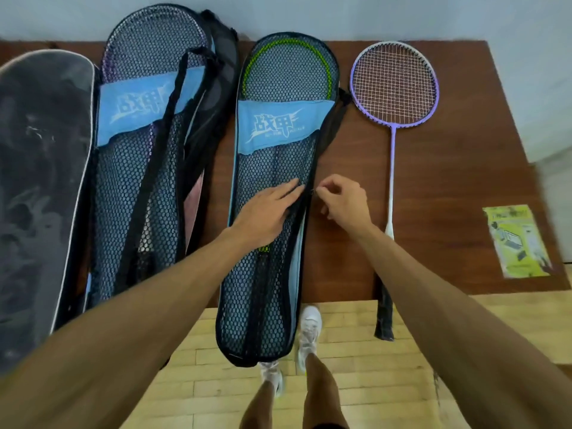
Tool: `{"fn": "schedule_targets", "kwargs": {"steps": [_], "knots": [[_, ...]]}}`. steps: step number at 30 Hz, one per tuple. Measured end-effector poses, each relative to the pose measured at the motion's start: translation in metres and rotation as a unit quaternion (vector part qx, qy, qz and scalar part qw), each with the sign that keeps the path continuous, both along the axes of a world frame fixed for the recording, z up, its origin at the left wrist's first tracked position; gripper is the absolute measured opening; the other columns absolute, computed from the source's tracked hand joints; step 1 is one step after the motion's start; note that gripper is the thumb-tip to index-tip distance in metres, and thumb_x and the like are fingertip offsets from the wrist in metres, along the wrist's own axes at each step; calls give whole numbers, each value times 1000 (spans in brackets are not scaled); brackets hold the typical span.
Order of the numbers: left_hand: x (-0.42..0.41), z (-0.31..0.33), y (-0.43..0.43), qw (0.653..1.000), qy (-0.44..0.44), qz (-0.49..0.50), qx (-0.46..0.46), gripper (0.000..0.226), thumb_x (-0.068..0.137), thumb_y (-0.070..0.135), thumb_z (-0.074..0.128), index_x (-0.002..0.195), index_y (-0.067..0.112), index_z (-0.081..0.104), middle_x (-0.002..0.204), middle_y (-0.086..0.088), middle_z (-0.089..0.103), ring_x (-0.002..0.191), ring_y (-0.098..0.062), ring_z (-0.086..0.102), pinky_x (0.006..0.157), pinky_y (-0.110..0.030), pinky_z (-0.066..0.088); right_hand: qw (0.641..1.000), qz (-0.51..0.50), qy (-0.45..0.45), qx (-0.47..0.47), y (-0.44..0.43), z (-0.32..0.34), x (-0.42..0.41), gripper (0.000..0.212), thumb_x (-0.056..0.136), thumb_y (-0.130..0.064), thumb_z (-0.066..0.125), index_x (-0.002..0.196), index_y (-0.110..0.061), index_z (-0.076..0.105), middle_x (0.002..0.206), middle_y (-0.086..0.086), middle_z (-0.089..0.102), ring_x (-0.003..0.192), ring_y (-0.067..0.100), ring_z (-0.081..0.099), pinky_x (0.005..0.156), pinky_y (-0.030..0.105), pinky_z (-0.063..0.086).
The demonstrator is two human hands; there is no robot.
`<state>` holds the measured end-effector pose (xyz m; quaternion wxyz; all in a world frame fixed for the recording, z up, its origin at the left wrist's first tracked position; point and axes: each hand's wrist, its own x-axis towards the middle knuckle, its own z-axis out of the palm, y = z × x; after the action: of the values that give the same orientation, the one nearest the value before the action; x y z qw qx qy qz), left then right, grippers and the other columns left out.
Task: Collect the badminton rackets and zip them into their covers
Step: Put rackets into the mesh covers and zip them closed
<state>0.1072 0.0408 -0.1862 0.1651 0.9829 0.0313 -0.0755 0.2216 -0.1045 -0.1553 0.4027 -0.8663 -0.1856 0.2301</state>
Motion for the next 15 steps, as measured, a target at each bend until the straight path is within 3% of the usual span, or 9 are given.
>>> {"fn": "schedule_targets", "kwargs": {"steps": [2,6,10,15], "knots": [[2,-1,0,999,29,12,9,56,101,25,37,152,20,14,159,1,16,145,-21,22,115,-41,26,1000,11,12,-10,1,-3,-1,8,89,-20,60,82,-20,65,63,-8,65,48,4,59,61,32,57],[5,-3,1,997,68,14,45,56,101,45,23,152,27,8,160,5,7,148,-16,9,119,-38,19,990,111,-63,-53,-7,-5,1,7,90,-15,58,89,-16,65,83,0,71,76,16,65,76,31,52],[14,0,-3,992,103,25,63,56,101,48,22,151,30,6,161,6,-1,148,-15,3,119,-38,15,960,265,-73,-61,-26,-13,-22,10,86,-4,56,89,-10,64,89,6,69,84,24,63,79,40,51],[23,1,0,991,111,28,71,57,100,49,22,151,31,4,160,7,-4,148,-14,0,120,-37,13,959,273,-67,-40,-48,-25,-46,10,88,-9,55,89,-15,63,88,-1,66,82,19,61,75,40,51]]}}
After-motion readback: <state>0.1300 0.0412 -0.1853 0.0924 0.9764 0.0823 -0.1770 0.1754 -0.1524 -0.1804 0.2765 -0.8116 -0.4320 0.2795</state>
